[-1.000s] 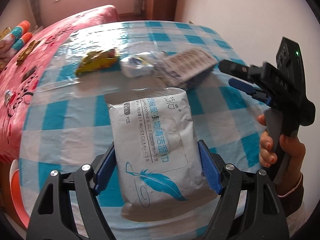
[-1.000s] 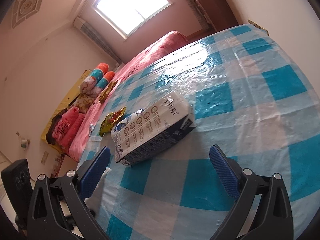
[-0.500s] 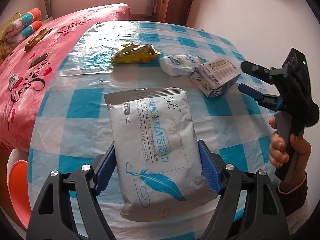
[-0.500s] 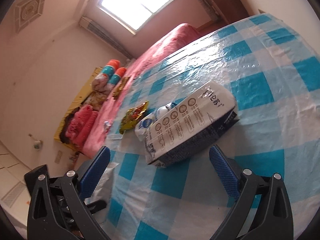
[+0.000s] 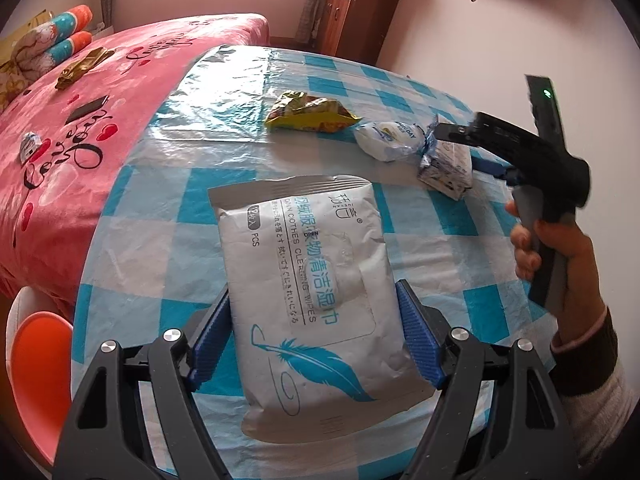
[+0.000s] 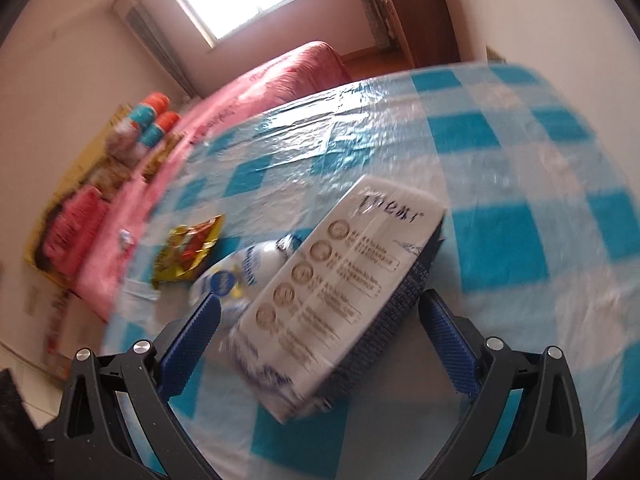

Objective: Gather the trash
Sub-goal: 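Grasp the white milk carton with the right tool while the left tool holds the wipes pack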

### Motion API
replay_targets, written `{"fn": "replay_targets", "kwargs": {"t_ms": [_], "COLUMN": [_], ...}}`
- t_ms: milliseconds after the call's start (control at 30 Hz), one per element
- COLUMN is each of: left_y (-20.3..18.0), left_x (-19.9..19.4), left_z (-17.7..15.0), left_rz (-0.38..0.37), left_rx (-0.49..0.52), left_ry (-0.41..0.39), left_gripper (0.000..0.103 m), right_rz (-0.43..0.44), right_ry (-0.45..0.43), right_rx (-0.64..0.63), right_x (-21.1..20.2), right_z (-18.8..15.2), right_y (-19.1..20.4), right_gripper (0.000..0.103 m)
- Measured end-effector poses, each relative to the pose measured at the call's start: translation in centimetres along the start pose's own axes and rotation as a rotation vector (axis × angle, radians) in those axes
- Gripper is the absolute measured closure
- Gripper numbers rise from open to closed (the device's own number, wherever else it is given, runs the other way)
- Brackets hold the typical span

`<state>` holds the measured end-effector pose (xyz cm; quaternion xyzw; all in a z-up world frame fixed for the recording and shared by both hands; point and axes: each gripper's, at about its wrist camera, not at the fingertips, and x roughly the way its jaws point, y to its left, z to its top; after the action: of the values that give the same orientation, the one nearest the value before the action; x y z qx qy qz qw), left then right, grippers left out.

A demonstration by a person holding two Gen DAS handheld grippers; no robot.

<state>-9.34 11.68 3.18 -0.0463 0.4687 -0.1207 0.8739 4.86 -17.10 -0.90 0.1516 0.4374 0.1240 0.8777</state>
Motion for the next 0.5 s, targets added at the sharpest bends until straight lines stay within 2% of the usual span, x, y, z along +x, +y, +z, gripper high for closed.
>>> {"fn": "replay_targets", "kwargs": {"t_ms": [233, 400, 500], "left_y": [0.8, 1.6, 2.0], "left_x": [-0.1, 0.0, 0.0], "left_z": [-0.8, -1.1, -1.1], "left_rz": [-0.02, -0.028, -0.029], "left_rx": [-0.013, -0.029, -0.04], "left_ry": [0.0, -0.004, -0.011], "left_gripper": [0.025, 0.025, 0.025], "right_rz": [-0.112, -0.16, -0.177], "right_ry": [0.017, 0.002, -0.004], "right_rx": [-0.096, -0.108, -0.104], "right_x": [2.0, 1.2, 0.8], "right_z": [0.0, -1.0, -1.4], "right_y": [1.1, 1.2, 0.8], "right_gripper": [0.006, 0.024, 0.031]}}
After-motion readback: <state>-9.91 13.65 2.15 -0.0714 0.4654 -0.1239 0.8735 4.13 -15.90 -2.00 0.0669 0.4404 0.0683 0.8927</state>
